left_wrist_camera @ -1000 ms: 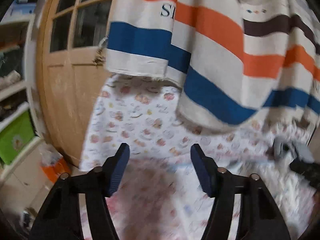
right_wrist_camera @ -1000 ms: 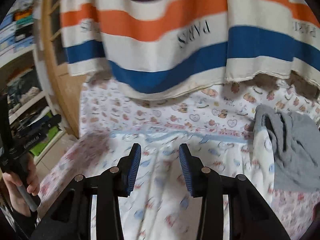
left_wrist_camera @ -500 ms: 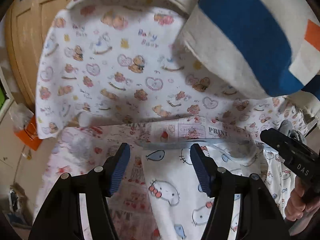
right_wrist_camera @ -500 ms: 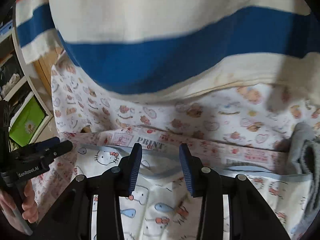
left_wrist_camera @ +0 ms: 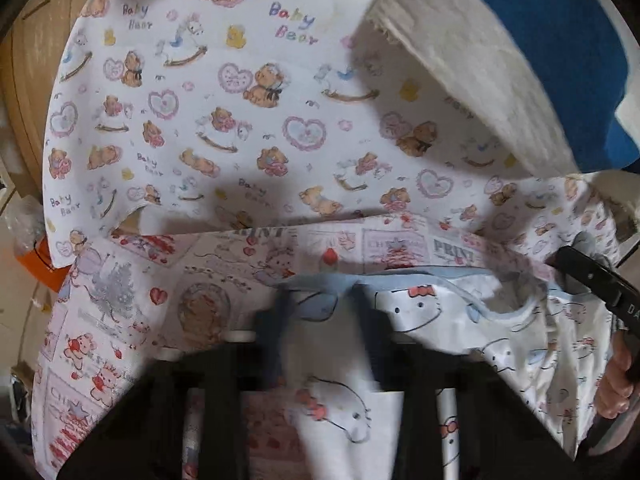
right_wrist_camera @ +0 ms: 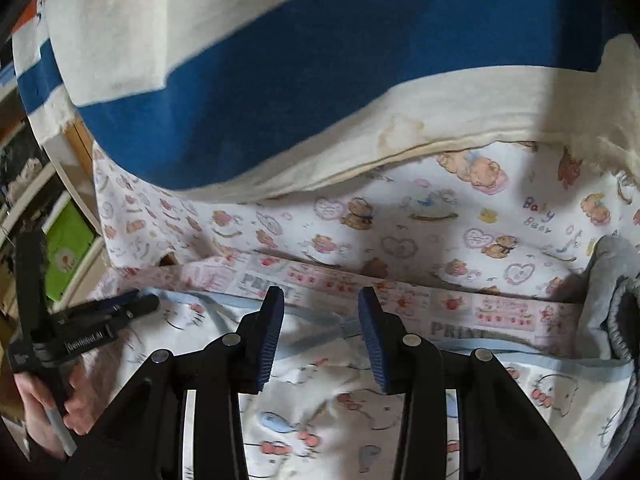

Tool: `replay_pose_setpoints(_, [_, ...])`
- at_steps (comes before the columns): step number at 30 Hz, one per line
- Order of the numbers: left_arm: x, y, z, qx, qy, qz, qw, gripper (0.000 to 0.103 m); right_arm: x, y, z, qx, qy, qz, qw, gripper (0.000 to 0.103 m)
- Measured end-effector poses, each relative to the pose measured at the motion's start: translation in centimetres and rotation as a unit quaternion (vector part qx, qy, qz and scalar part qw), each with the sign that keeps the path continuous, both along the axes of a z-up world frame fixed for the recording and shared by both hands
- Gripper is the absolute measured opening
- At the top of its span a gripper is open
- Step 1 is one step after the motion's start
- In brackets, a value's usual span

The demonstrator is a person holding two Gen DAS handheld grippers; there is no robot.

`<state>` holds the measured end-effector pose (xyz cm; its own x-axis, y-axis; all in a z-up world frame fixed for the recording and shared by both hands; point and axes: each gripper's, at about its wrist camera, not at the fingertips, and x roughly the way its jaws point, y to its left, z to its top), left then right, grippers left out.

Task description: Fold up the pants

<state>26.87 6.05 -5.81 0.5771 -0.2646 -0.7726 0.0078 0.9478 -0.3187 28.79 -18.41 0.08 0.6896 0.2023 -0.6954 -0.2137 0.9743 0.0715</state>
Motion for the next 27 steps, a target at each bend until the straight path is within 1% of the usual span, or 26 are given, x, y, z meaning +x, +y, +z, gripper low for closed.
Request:
replay_pose_setpoints(1, [0.0, 0.1, -0.2, -0.002, 0.002, 0.004, 1.0, 0.002, 0.2, -0.1, -0.2, 0.002, 0.004, 0.0, 1.0, 0.041])
replay_pose_setpoints(3, [-0.6, 0.1, 0.4, 0.007, -0.013, 0.019, 0.9997, 0.002, 0.5, -0.5, -0.6, 0.006, 0.012, -0.006, 1.0, 0.042])
replay_pose_setpoints(5, [-1.2, 0.2, 1.3, 0.024, -0.03, 0.034, 0.9987, 0.002, 0.9, -0.9, -1.1, -0.009, 0.019, -0.034, 0.999, 0.051])
replay_pose_setpoints(6, [-1.5, 0.5, 1.8, 0.034, -0.037, 0.049, 0.9976, 0.002, 0.9, -1.0, -1.2, -0.011, 0.016, -0.036, 0.999, 0.051])
replay_pose_setpoints(9, [-2.2, 1.5, 2.8, 0.058, -0.051, 0.075, 0.9942, 0.002, 0.9, -0.9, -1.3, 0.008, 0.017, -0.007, 1.0, 0.051])
replay_pose_setpoints(12, [-2.3, 2.5, 2.8, 0.071, -0.044, 0.094, 0.992, 0.003, 1.0, -0.3, -1.7, 0.037, 0.031, 0.032, 0.998, 0.051])
replay_pose_setpoints(13, [-2.2, 2.8, 2.7, 0.074, -0.037, 0.098, 0.9917, 0.003, 1.1, 0.0, -2.0, 0.038, 0.039, 0.043, 0.998, 0.051])
replay_pose_setpoints(15, [-2.0, 3.4, 2.3, 0.073, -0.025, 0.106, 0.9914, 0.003, 1.1, 0.6, -2.5, 0.023, 0.04, 0.045, 0.998, 0.051])
replay_pose_setpoints(16, [-2.1, 3.6, 2.3, 0.073, -0.022, 0.109, 0.9912, 0.003, 1.1, 0.9, -2.7, 0.012, 0.039, 0.045, 0.998, 0.051])
replay_pose_setpoints(18, [-2.1, 3.7, 2.4, 0.079, -0.024, 0.109, 0.9906, 0.003, 1.1, 1.2, -3.2, 0.01, 0.043, 0.054, 0.998, 0.051])
replay_pose_setpoints(19, [-2.2, 3.5, 2.5, 0.088, -0.026, 0.11, 0.9897, 0.003, 1.2, 1.4, -3.5, 0.011, 0.045, 0.06, 0.997, 0.05])
replay_pose_setpoints(20, [-2.3, 3.4, 2.6, 0.098, -0.03, 0.111, 0.9886, 0.003, 1.1, 1.8, -3.7, 0.008, 0.046, 0.068, 0.997, 0.047])
replay_pose_setpoints(22, [-2.5, 3.1, 2.8, 0.112, -0.036, 0.111, 0.9868, 0.003, 0.8, 2.5, -3.9, -0.006, 0.044, 0.08, 0.996, 0.043])
replay_pose_setpoints(24, [-2.6, 2.9, 2.7, 0.118, -0.037, 0.111, 0.9861, 0.003, 0.6, 3.3, -4.2, -0.02, 0.051, 0.099, 0.994, 0.037])
replay_pose_setpoints(27, [-2.3, 3.0, 2.4, 0.119, -0.031, 0.111, 0.9862, 0.003, 0.1, 4.0, -4.4, -0.04, 0.047, 0.103, 0.993, 0.033])
